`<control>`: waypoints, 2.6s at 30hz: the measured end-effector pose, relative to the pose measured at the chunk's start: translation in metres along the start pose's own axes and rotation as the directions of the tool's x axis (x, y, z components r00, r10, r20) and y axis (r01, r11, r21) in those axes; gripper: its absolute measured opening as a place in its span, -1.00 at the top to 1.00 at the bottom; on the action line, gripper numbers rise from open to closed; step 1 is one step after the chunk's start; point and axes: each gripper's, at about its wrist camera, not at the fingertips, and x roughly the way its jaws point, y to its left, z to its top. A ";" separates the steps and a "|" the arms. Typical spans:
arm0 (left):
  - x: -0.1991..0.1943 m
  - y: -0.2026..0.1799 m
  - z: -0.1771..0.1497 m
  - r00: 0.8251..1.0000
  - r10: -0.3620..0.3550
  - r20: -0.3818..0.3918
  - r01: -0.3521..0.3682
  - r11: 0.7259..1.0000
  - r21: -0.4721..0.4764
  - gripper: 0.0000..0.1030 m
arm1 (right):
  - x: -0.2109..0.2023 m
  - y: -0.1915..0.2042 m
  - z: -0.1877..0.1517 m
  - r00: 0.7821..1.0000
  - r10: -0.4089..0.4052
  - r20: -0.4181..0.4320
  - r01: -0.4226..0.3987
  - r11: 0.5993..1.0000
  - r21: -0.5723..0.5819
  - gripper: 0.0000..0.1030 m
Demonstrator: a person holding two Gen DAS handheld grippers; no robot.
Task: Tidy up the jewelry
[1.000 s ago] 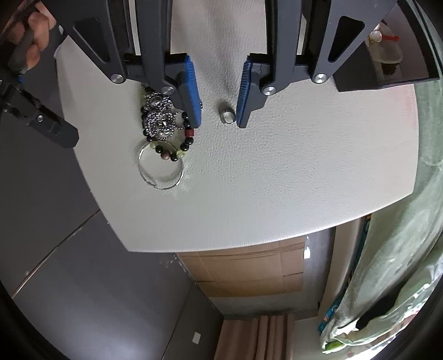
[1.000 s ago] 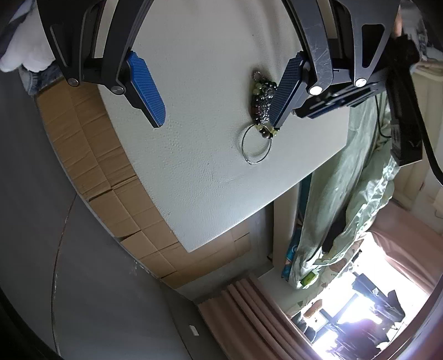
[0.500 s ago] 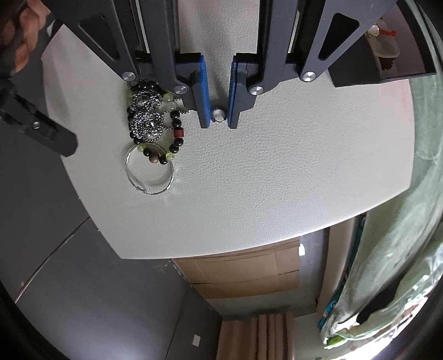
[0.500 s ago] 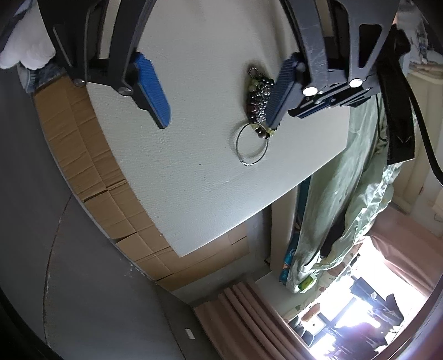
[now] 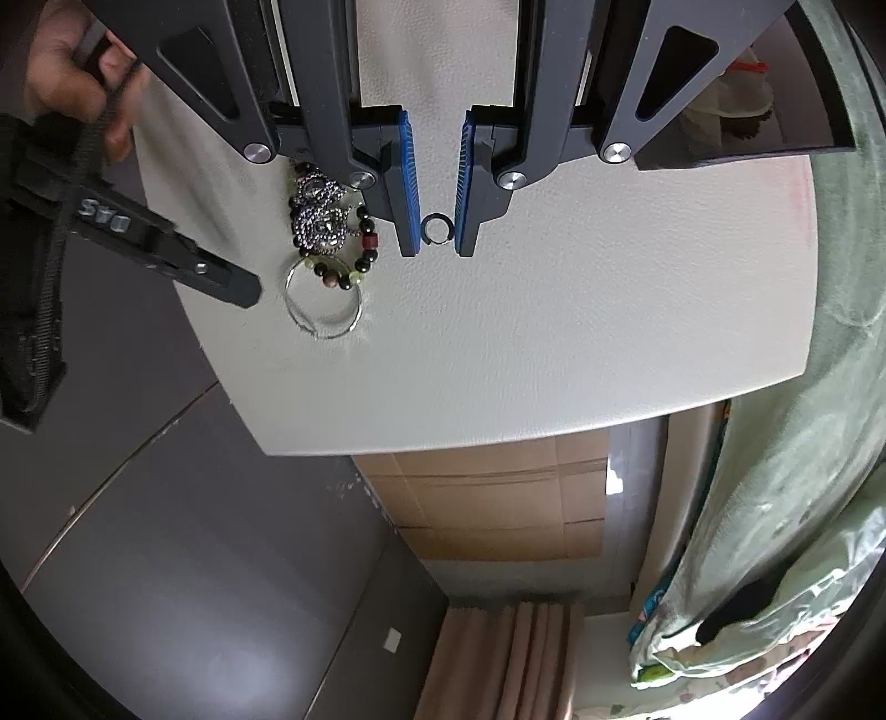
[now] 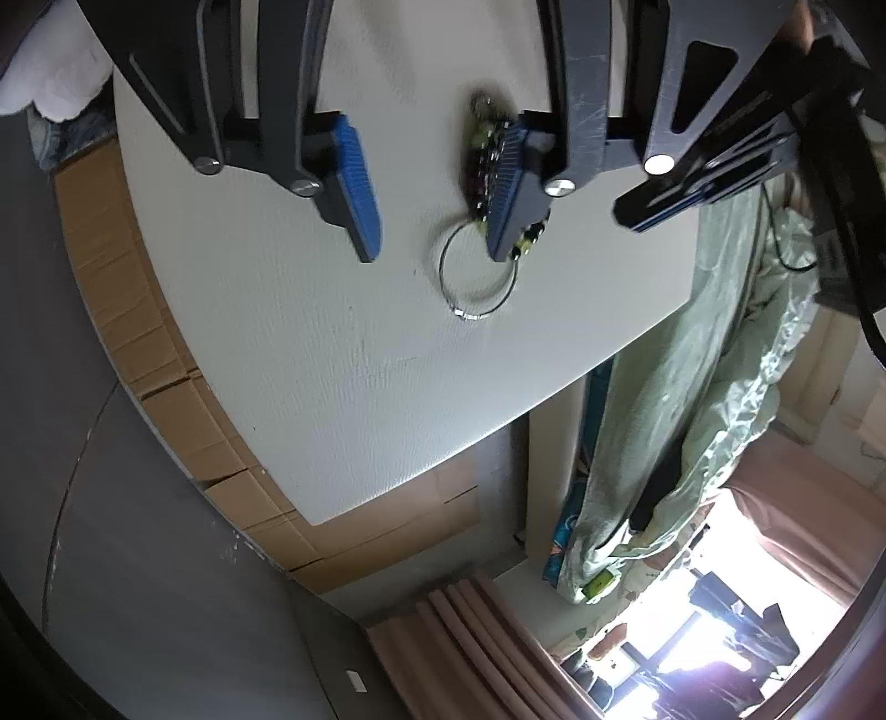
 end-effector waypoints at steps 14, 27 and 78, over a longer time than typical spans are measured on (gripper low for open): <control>-0.031 0.034 0.005 0.996 -0.030 0.081 0.035 0.998 -0.059 0.75 | 0.028 0.046 0.003 0.970 -0.242 0.037 0.245 0.950 -0.196 0.51; -0.074 0.052 -0.004 0.987 -0.034 0.154 0.049 0.994 -0.093 0.75 | 0.009 0.046 0.002 0.974 -0.213 0.080 0.226 0.948 -0.222 0.93; -0.112 0.125 -0.019 0.988 0.072 0.135 -0.037 0.968 -0.248 -0.37 | 0.007 0.171 -0.054 0.950 0.288 -0.117 -0.311 0.884 -0.349 0.23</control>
